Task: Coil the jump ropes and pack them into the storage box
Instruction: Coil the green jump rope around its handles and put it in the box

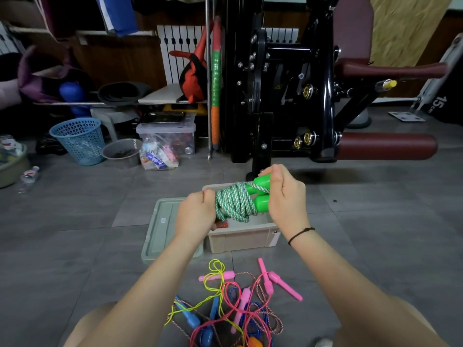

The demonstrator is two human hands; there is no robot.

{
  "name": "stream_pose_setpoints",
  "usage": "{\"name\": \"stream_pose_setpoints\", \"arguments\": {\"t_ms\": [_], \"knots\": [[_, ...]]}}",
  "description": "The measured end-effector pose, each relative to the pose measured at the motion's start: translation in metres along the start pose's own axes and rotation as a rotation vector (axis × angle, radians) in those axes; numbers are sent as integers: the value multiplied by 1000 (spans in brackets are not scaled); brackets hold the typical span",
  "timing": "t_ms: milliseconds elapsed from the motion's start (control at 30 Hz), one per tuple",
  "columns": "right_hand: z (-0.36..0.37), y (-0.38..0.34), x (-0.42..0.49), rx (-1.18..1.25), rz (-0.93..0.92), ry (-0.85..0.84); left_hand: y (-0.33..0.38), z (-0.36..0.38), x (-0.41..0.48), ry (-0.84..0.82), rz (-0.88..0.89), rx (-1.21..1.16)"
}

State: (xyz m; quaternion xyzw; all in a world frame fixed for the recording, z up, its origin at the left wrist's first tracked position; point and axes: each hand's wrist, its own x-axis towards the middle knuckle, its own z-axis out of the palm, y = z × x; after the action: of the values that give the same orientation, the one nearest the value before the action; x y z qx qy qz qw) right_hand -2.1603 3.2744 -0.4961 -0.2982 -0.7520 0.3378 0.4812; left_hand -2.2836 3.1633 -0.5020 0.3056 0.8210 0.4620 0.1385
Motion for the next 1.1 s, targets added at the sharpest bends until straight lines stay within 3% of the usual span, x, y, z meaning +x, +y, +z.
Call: {"name": "stream_pose_setpoints", "arguments": {"t_ms": [200,333,700,767,900,967,1100], "knots": [[-5,3,-2,-11,83,-110,0,-1,-11,116,384,329],[-5,5,3,-40,211,-146,6,-8,-13,164,407,376],[0,1,-22,-210,124,-329,-12,-12,-4,-288,3,184],[-1,-2,-19,-263,94,-416,-16,-10,-4,-297,-23,168],[-19,-2,1,242,391,-497,-11,-17,4,-96,43,133],[-37,9,12,426,519,-418,-11,-30,7,-11,102,180],[-72,36,27,605,598,-207,-25,-56,12,55,133,257]]}}
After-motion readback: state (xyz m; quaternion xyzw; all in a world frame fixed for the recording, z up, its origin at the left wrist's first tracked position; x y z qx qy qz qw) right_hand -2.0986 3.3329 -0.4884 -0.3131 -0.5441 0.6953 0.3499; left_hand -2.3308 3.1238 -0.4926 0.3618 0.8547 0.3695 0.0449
